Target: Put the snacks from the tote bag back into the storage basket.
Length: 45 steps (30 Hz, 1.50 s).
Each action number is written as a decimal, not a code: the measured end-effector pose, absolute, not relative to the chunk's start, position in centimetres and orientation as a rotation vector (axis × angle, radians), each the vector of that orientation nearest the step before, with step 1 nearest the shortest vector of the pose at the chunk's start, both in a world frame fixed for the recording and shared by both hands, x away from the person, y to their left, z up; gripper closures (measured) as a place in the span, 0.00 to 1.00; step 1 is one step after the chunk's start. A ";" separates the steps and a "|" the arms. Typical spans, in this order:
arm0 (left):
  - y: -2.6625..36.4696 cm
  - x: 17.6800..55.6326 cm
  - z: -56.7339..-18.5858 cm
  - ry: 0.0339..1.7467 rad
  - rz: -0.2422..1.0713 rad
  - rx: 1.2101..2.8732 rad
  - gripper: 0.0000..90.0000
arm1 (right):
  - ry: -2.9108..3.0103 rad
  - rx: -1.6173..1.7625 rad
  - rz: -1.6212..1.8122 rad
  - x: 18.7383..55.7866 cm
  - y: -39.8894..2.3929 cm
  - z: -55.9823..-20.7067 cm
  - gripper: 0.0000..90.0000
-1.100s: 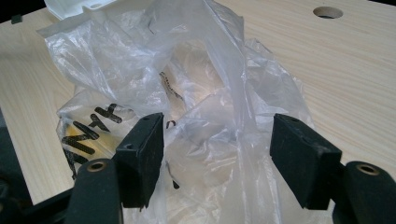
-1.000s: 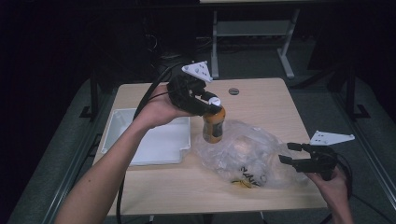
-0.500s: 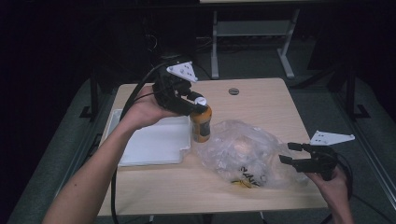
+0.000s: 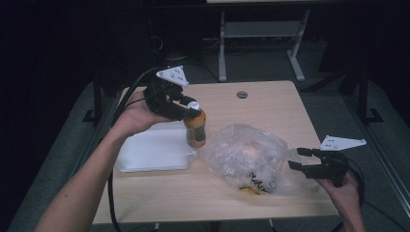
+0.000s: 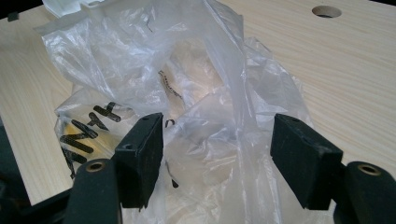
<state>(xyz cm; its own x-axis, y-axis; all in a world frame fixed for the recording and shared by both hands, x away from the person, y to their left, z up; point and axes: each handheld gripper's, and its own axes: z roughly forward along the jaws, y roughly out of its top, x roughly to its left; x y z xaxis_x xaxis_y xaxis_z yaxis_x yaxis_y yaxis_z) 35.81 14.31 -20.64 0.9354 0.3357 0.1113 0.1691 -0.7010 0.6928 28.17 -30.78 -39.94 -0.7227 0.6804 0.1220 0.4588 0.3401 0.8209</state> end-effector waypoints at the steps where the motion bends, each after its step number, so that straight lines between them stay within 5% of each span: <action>1: 14.3 35.8 -20.6 0.355 0.297 2.357 0.65 | 2.363 1.027 1.325 28.2 -30.8 -39.9 0.38; 45: 18.7 37.9 -25.7 0.511 0.276 2.362 0.65 | 2.370 1.034 1.319 28.2 -30.6 -40.2 0.37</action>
<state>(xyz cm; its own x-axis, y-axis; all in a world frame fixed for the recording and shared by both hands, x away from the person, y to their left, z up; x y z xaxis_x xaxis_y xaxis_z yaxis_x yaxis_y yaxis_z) 37.88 18.73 -25.73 0.8999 0.4324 0.0571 0.2847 -0.6815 0.6741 28.17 -30.61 -40.20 -0.7211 0.6813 0.1258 0.4660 0.3427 0.8157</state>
